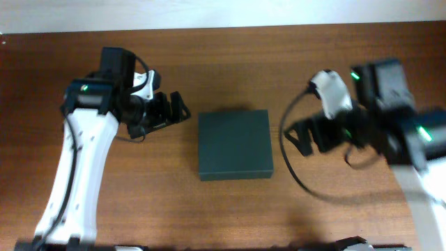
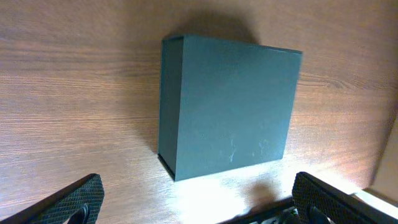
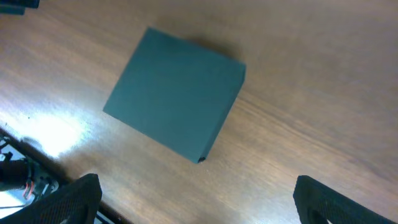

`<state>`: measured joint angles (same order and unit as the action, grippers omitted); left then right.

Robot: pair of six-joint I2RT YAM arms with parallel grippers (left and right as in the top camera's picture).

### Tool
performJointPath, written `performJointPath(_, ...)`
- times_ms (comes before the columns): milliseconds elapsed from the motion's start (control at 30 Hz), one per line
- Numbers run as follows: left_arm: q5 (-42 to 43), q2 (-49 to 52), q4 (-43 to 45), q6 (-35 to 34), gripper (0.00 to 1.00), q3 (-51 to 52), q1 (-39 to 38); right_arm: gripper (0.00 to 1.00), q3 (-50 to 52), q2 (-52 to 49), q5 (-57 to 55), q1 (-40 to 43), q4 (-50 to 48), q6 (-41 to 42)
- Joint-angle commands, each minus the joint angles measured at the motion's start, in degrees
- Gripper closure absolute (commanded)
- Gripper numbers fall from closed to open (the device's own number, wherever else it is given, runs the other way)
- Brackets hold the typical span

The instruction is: Pack container

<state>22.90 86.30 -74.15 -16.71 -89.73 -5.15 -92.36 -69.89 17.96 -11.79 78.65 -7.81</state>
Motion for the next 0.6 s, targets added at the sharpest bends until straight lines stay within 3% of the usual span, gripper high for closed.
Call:
performJointPath(0, -4.76, -8.5, -1.44, 2.08, 0.01, -1.64, -0.13, 0.01, 0.57, 7.93, -3.08, -0.15, 0.96, -0.52)
performJointPath(267, -10.38, -27.3, -4.94, 2.01, 0.01, 1.79, -0.11, 0.01, 11.15, 29.81, -3.63, -0.15, 1.01, -0.28)
performJointPath(567, -10.75, -45.0, -2.32, 0.94, 0.01, 18.8, -0.11, 0.01, 21.51, 47.06, -3.63, -0.15, -1.73, 3.65)
